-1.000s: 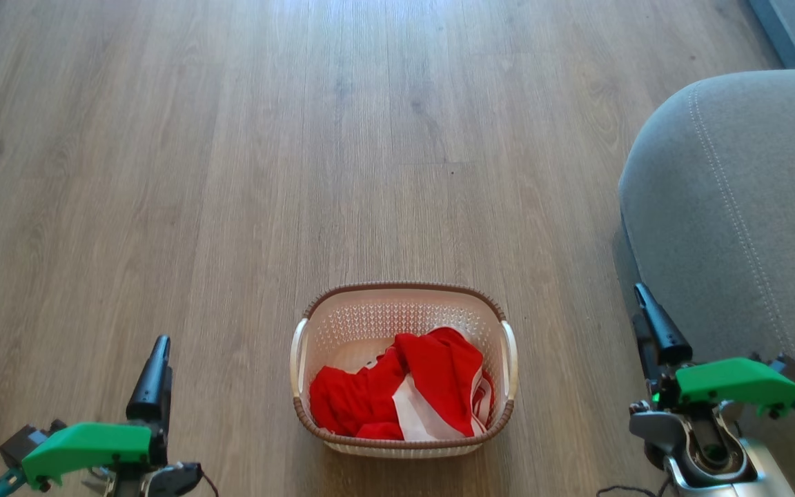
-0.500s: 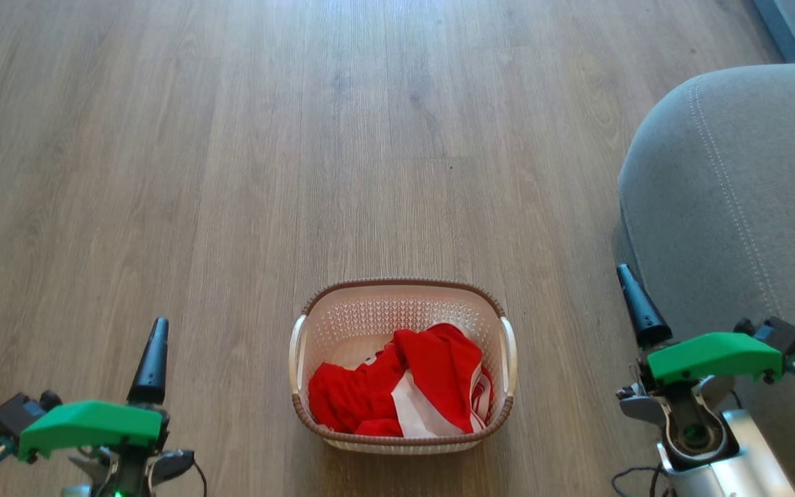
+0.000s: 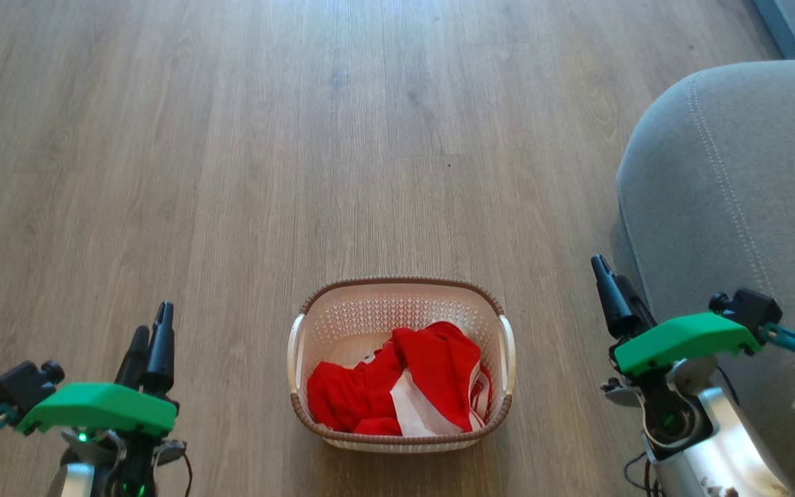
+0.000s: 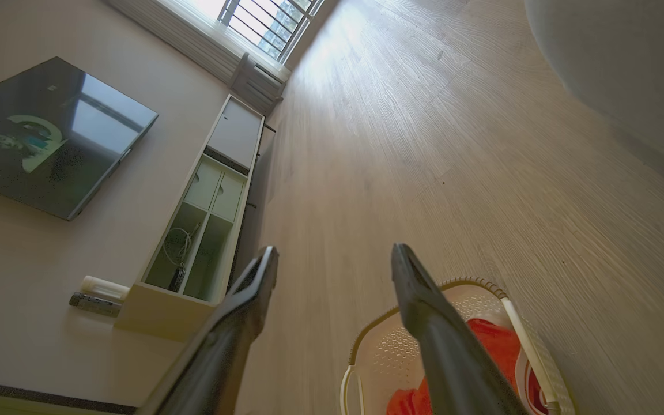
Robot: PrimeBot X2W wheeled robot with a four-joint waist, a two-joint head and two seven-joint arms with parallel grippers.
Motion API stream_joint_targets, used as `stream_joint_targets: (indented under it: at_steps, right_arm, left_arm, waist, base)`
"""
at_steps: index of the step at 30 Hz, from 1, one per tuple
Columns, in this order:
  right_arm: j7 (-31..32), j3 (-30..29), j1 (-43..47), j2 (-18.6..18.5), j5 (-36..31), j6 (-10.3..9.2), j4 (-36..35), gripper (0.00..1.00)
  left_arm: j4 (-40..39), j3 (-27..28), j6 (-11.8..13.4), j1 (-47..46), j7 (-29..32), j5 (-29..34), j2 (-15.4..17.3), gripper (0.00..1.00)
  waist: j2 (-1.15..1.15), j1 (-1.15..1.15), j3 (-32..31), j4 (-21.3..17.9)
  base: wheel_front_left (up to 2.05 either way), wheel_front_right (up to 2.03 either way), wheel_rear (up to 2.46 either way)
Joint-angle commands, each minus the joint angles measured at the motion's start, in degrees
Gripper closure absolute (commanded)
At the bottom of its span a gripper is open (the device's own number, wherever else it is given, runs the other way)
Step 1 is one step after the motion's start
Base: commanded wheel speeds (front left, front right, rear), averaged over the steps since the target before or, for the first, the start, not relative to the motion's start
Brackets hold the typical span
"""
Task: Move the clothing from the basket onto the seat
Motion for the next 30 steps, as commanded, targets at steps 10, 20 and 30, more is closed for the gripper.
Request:
stream_joint_targets:
  at_steps: [10,20,30]
  right_arm:
    - [-2.26,2.12,-6.61,-0.68,-9.18,0.02,1.47,0.0]
    - [-3.95,3.43,-9.29,-0.46,-16.83,0.03,3.68,0.0]
    - [-5.64,4.53,-11.84,-0.4,-24.13,0.03,5.89,0.0]
  left_arm:
    - [-2.92,0.6,-0.33,-4.09,-2.29,10.4,2.28,0.0]
    - [-3.96,-0.07,-0.38,-5.07,-3.96,18.57,2.89,0.0]
    - [-4.18,0.16,-0.43,-6.24,-5.64,26.13,3.44,0.0]
  waist:
    - [0.0,0.0,0.28,-0.16]
    - [0.0,0.0,0.38,-0.47]
    - [0.0,0.0,0.46,-0.82]
  base:
    - [0.0,0.0,0.0]
    - [0.0,0.0,0.0]
    - [0.0,0.0,0.0]
